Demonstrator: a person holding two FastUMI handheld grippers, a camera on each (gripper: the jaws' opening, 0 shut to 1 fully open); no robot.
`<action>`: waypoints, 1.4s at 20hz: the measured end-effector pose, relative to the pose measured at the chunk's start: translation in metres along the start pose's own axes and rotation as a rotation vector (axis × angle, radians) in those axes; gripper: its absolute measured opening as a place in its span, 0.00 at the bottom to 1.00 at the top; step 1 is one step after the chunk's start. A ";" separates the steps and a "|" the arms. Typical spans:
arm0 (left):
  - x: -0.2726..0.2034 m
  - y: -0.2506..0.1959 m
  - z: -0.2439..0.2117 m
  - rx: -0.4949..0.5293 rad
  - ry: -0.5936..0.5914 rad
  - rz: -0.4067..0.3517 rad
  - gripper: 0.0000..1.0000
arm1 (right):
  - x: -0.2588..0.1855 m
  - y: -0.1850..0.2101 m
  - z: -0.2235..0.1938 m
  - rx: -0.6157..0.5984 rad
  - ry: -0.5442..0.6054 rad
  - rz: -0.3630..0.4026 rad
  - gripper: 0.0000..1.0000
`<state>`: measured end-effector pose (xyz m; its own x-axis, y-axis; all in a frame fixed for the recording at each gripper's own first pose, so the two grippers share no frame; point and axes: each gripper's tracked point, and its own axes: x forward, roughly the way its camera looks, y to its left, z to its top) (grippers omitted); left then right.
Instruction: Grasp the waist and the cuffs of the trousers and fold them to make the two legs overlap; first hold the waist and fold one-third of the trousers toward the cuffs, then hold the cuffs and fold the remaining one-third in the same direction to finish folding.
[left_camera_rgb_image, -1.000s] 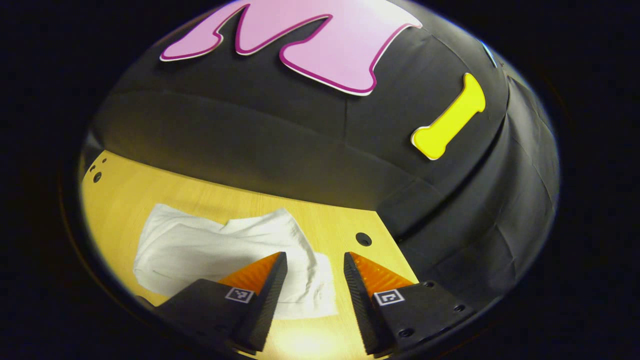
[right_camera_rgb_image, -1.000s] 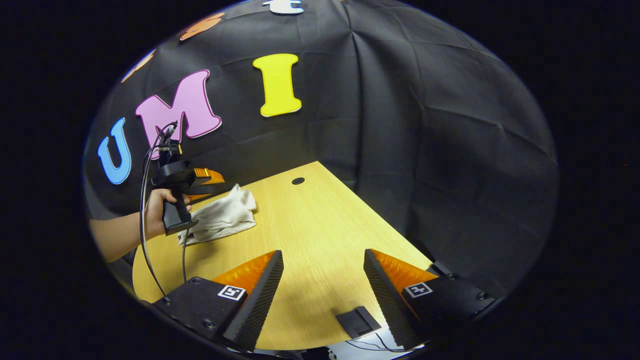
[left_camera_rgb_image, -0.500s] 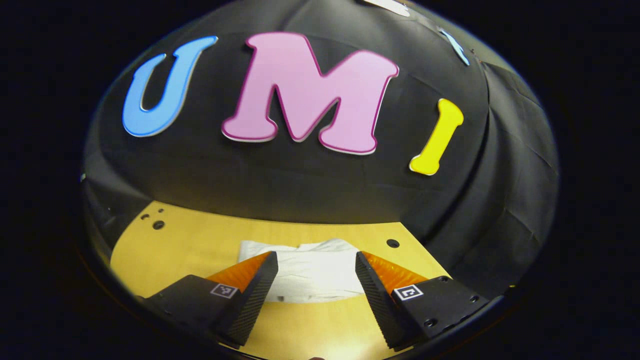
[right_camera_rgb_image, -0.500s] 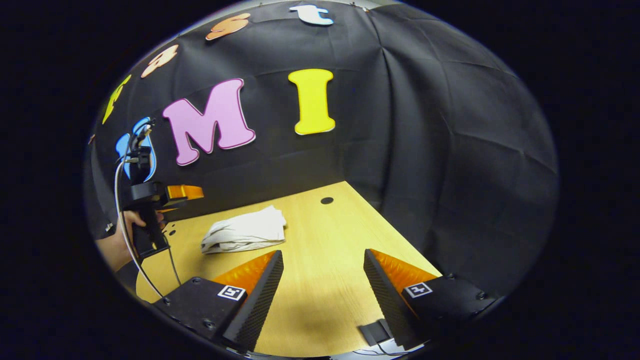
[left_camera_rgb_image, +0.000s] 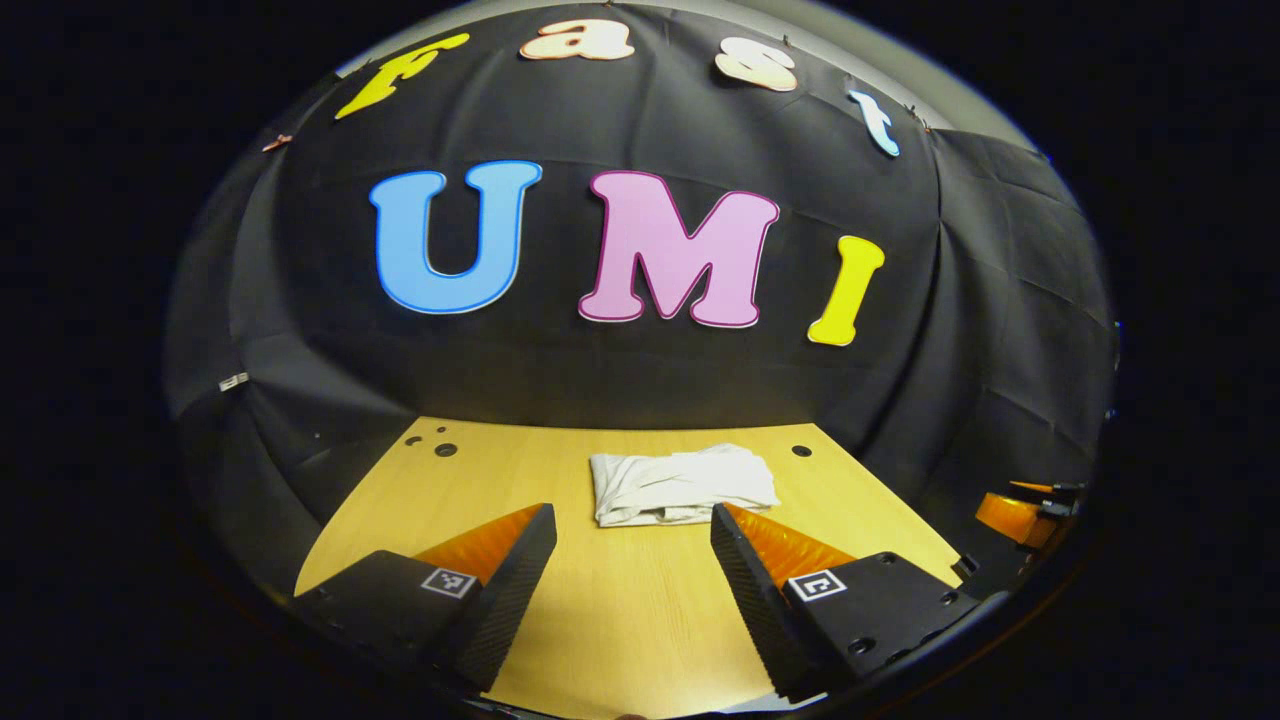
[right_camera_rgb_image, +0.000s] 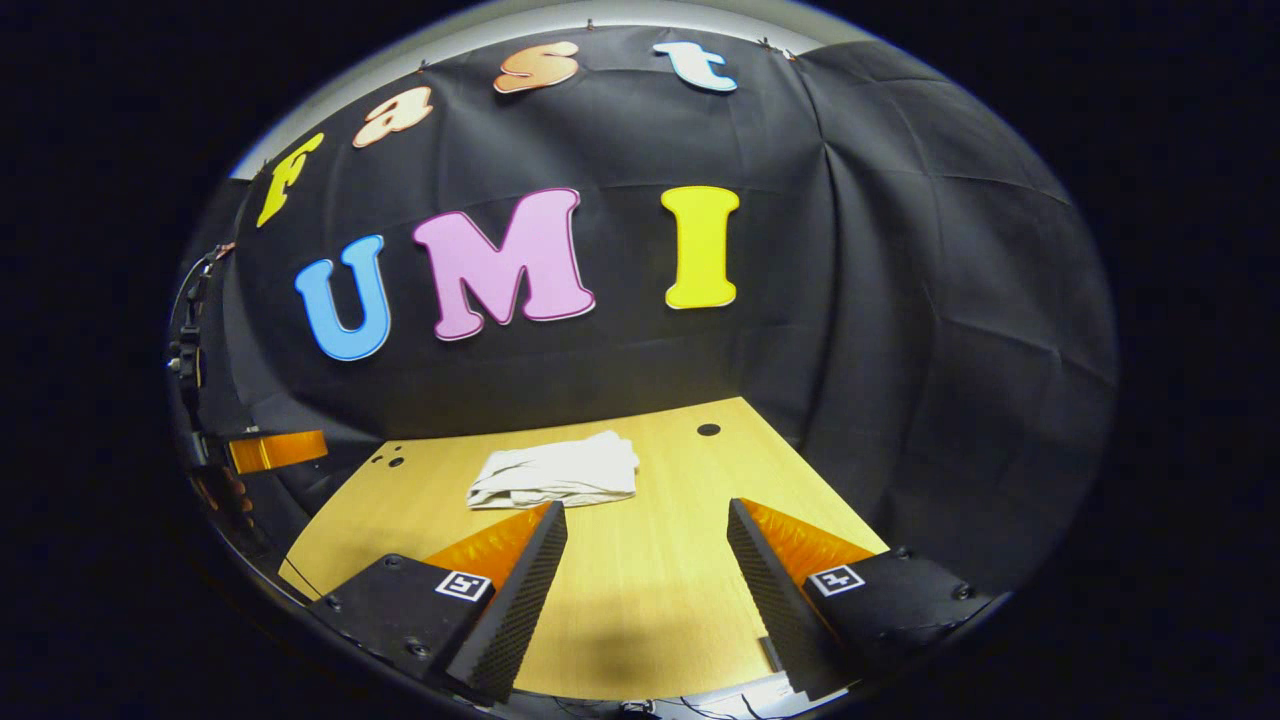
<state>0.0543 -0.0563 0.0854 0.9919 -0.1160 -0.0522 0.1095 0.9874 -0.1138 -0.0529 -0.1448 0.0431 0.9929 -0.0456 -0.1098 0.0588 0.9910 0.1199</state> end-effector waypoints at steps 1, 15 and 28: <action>-0.019 0.005 -0.007 -0.006 -0.006 0.016 0.97 | -0.009 0.007 -0.002 -0.007 -0.001 0.012 0.99; -0.153 0.025 -0.121 -0.089 0.032 0.141 0.97 | -0.105 0.066 -0.076 -0.054 0.066 0.116 0.99; -0.156 0.004 -0.144 -0.093 0.082 0.064 0.97 | -0.116 0.074 -0.096 -0.032 0.116 0.123 0.99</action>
<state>-0.1097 -0.0501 -0.0498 0.9876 -0.0650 -0.1429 0.0357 0.9794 -0.1986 -0.1740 -0.0540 -0.0297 0.9737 0.0892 -0.2098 -0.0676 0.9918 0.1080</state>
